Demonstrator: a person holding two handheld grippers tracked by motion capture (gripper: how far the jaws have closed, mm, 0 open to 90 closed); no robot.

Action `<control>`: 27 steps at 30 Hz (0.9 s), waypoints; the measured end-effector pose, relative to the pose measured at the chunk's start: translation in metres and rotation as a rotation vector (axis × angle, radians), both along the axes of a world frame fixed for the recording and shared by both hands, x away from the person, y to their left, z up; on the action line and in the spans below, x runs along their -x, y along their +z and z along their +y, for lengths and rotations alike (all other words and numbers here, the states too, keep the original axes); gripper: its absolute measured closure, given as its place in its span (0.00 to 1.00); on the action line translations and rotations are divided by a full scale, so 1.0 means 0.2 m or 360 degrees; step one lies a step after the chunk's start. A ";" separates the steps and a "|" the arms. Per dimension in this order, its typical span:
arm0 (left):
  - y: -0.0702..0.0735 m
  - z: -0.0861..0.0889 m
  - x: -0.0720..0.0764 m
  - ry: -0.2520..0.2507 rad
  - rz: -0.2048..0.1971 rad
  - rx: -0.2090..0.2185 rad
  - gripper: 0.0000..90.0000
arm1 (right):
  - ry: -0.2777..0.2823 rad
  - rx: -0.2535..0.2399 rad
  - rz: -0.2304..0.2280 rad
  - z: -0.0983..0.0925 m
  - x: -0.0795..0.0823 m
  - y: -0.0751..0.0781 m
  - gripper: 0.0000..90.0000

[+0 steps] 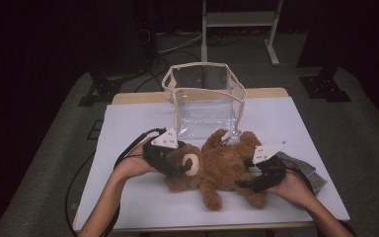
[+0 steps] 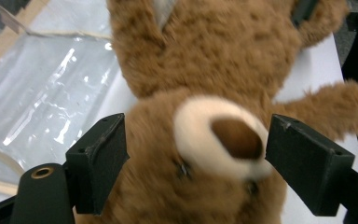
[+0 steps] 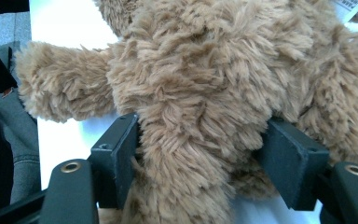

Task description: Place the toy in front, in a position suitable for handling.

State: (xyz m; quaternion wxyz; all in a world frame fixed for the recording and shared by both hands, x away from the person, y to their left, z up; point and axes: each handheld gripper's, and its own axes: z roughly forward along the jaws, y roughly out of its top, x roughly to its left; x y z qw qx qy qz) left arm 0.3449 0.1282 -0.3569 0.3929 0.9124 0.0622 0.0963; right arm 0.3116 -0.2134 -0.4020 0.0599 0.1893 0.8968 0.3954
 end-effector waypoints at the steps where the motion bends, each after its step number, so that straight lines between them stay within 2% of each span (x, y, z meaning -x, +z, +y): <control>1: -0.02 0.00 0.01 -0.0002 -0.0003 -0.0006 0.21 | 0.0001 -0.0003 0.0004 0.00 -0.01 0.00 0.34; 5: -0.08 -0.01 0.00 -0.0012 -0.0033 -0.0029 0.18 | -0.0005 0.0000 0.0021 0.00 -0.04 0.00 0.33; 7: -0.11 -0.03 -0.01 0.0018 -0.0036 -0.0017 0.16 | -0.0001 0.0022 0.0024 0.00 -0.05 0.00 0.32; 11: -0.16 -0.07 -0.02 0.0036 -0.0052 -0.0068 0.09 | 0.0002 0.0031 0.0034 0.01 -0.08 -0.01 0.32; 13: -0.17 -0.09 -0.02 0.0074 -0.0051 -0.0060 0.08 | 0.0000 0.0029 0.0047 0.02 -0.09 -0.03 0.32; 14: -0.17 -0.09 -0.03 0.0092 -0.0045 -0.0063 0.09 | 0.0000 0.0032 0.0043 0.03 -0.09 -0.03 0.33; 17: -0.17 -0.09 -0.03 0.0152 -0.0040 -0.0078 0.20 | -0.0006 0.0022 0.0040 0.03 -0.10 -0.04 0.37; 20: -0.16 -0.10 -0.02 0.0187 -0.0054 -0.0082 0.30 | -0.0024 0.0003 0.0041 0.03 -0.11 -0.04 0.49; 24: -0.14 -0.09 -0.01 0.0198 -0.0038 -0.0042 0.34 | -0.0029 -0.0049 0.0054 0.02 -0.11 -0.02 0.59; 27: -0.11 -0.09 0.00 0.0188 -0.0019 -0.0067 0.34 | -0.0004 -0.0076 0.0085 0.01 -0.11 0.01 0.60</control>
